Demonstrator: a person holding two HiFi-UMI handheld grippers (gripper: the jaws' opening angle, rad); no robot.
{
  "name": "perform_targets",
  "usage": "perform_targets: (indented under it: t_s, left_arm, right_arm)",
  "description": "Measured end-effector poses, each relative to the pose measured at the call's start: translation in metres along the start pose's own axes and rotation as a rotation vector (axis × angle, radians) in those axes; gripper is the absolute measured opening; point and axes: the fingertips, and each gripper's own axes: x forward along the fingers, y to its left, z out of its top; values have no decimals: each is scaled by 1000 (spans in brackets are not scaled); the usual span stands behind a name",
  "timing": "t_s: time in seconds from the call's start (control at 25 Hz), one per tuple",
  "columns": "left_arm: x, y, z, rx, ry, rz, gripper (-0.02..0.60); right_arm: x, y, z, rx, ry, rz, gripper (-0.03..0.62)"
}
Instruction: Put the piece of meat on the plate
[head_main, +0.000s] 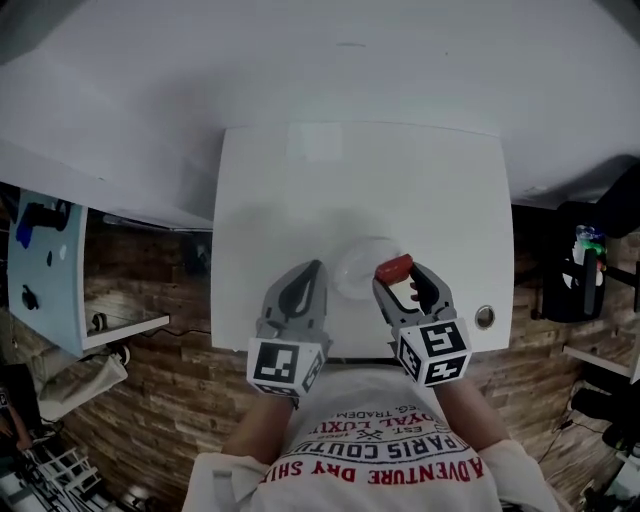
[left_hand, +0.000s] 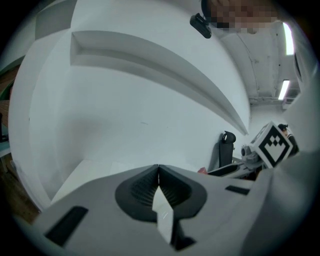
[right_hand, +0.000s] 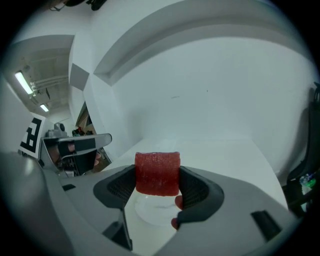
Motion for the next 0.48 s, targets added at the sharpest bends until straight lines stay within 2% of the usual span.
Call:
perform_targets:
  t_s: [0.28, 0.48]
  left_arm:
    - [13, 25, -36, -61, 92, -13, 8]
    - [17, 33, -59, -98, 131, -15, 8]
  right_arm:
    - [48, -1, -58, 22, 235, -22, 276]
    - [73, -5, -92, -17, 364, -28, 276]
